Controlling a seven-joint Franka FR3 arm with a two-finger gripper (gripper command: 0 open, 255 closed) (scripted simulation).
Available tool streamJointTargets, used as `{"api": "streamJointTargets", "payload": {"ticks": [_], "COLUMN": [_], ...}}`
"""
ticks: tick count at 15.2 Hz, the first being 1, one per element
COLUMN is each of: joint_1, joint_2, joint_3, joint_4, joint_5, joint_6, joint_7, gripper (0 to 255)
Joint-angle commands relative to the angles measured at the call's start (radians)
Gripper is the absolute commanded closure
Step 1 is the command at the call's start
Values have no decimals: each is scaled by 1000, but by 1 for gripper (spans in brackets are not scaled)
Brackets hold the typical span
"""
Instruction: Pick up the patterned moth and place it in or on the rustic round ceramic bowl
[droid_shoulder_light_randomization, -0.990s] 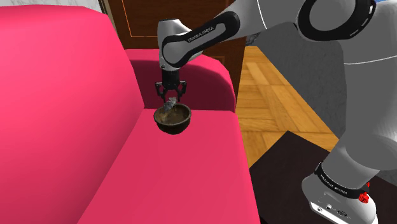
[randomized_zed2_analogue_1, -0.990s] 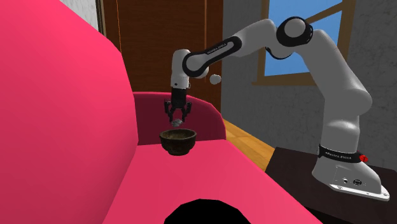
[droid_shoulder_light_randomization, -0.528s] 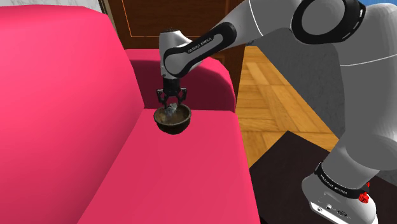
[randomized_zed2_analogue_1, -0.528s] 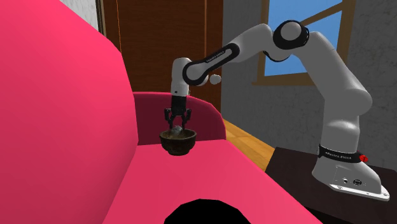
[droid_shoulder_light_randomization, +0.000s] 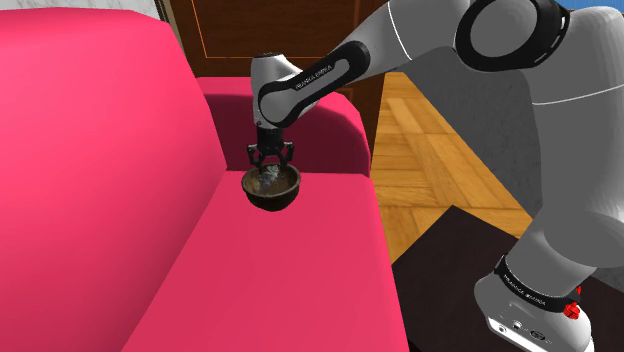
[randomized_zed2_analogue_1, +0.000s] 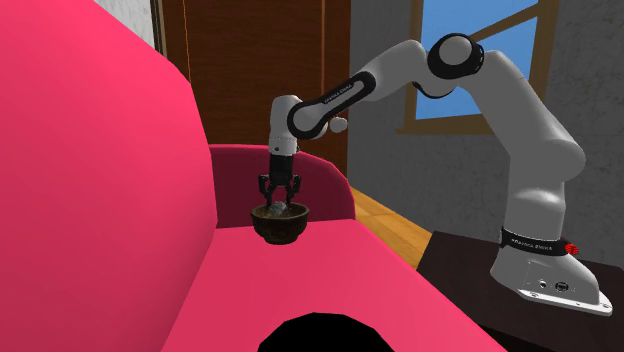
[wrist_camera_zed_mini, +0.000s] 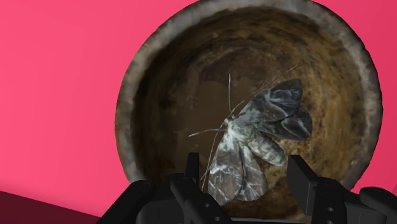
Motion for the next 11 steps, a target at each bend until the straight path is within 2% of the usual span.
{"api": "streamJointTargets", "payload": {"ticks": [1, 2, 3, 8, 11], "joint_1": [0, 0, 0, 0, -12], "joint_2": [0, 0, 0, 0, -54], "joint_3": [0, 0, 0, 0, 13], "joint_4": [0, 0, 0, 0, 21], "joint_5": [0, 0, 0, 0, 22], "joint_6": [0, 0, 0, 0, -73], "joint_7": [0, 0, 0, 0, -13], "gripper": [255, 255, 0, 0, 0]}}
